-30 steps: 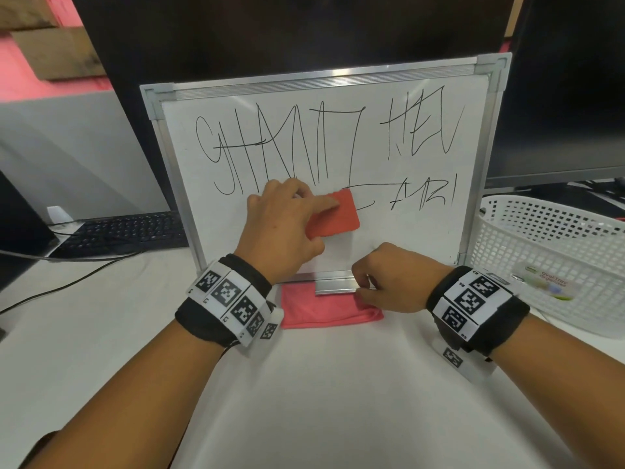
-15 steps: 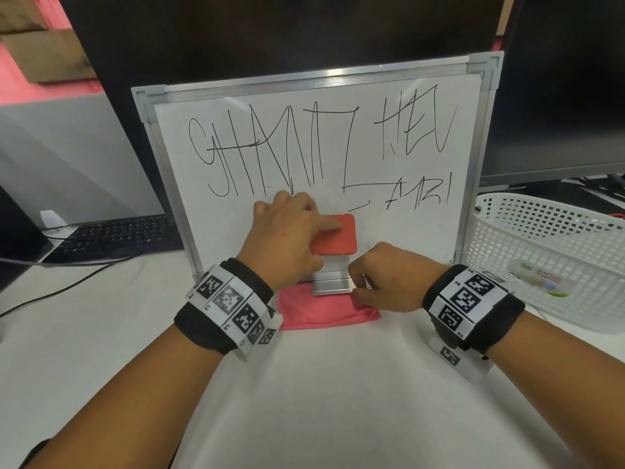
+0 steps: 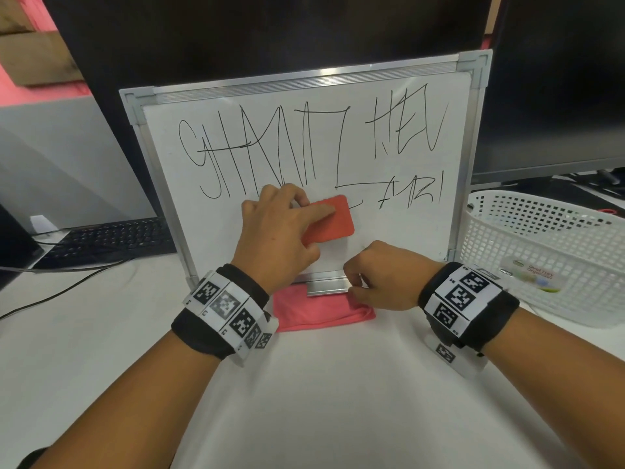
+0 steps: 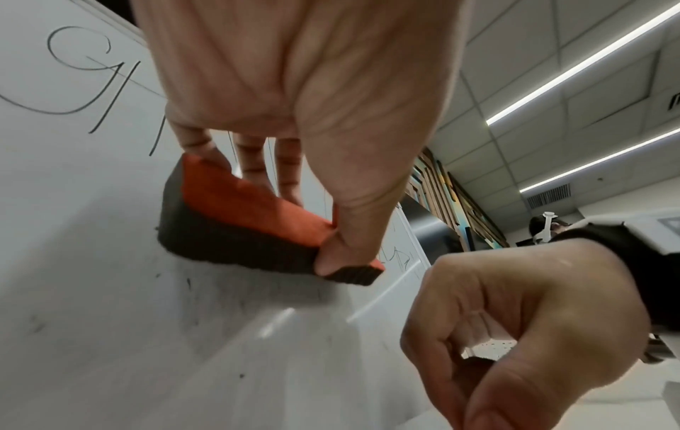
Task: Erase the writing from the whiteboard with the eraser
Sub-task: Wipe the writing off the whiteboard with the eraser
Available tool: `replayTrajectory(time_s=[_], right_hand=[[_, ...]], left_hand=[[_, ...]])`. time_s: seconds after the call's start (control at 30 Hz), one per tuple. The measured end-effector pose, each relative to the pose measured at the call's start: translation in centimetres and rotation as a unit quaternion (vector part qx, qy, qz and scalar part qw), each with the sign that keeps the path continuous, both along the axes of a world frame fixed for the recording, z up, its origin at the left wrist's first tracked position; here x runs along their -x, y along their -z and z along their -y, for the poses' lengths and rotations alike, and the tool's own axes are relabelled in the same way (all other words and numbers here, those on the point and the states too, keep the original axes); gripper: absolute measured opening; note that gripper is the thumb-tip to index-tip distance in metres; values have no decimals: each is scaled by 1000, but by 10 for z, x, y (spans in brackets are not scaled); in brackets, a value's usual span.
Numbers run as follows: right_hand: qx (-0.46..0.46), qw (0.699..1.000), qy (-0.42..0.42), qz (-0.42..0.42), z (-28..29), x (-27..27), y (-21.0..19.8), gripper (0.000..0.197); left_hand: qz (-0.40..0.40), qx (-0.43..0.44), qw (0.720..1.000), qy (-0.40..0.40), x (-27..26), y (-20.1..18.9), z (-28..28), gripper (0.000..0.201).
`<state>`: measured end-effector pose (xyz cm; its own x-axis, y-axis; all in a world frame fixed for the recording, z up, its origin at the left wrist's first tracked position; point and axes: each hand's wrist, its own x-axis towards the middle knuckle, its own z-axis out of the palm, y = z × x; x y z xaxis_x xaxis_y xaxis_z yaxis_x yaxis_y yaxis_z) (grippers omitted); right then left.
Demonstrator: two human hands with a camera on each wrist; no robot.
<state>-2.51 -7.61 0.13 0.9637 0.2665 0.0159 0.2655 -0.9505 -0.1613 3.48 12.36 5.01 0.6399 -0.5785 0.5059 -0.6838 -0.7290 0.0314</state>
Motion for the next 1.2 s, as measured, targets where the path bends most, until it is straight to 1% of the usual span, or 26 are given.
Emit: replayTrajectory(time_s=[0.07, 0.2, 0.23, 0.37, 0.47, 0.5, 0.6, 0.67, 0.8, 0.93, 1.1, 1.2], right_hand=[[-2, 1000, -1, 3, 1, -1, 0, 17], [1, 1000, -6, 11, 4, -3, 2, 17], [2, 1000, -5, 11, 5, -3, 2, 18], [2, 1000, -6, 11, 8, -3, 3, 18], [0, 1000, -1, 16, 13, -2, 2, 23], [0, 1000, 6, 18, 15, -2, 0, 25], [5, 999, 33, 34, 24, -1, -4, 31], [10, 998, 51, 46, 30, 1, -6, 34], [28, 993, 83, 74, 41, 2, -11, 33], [39, 989, 120, 83, 49, 5, -12, 34], [47, 988, 127, 75, 51, 5, -12, 35], [47, 988, 129, 75, 49, 7, -13, 35]], left_hand=[[15, 10, 1000, -1, 0, 4, 1, 58], [-4, -52, 999, 9, 2, 0, 8, 57], [-8, -54, 998, 14, 2, -1, 9, 57], [7, -14, 1000, 22, -1, 0, 11, 57], [-3, -67, 997, 26, 0, 1, 14, 57], [-7, -70, 997, 31, 0, 1, 15, 58], [23, -11, 999, 32, -3, 3, 14, 58], [38, 8, 999, 28, -5, 7, 14, 57], [47, -28, 998, 42, -2, 8, 16, 53], [62, -4, 997, 41, -7, 9, 16, 55], [75, -35, 995, 56, -1, 17, 25, 53], [68, -16, 997, 44, -2, 14, 27, 53]])
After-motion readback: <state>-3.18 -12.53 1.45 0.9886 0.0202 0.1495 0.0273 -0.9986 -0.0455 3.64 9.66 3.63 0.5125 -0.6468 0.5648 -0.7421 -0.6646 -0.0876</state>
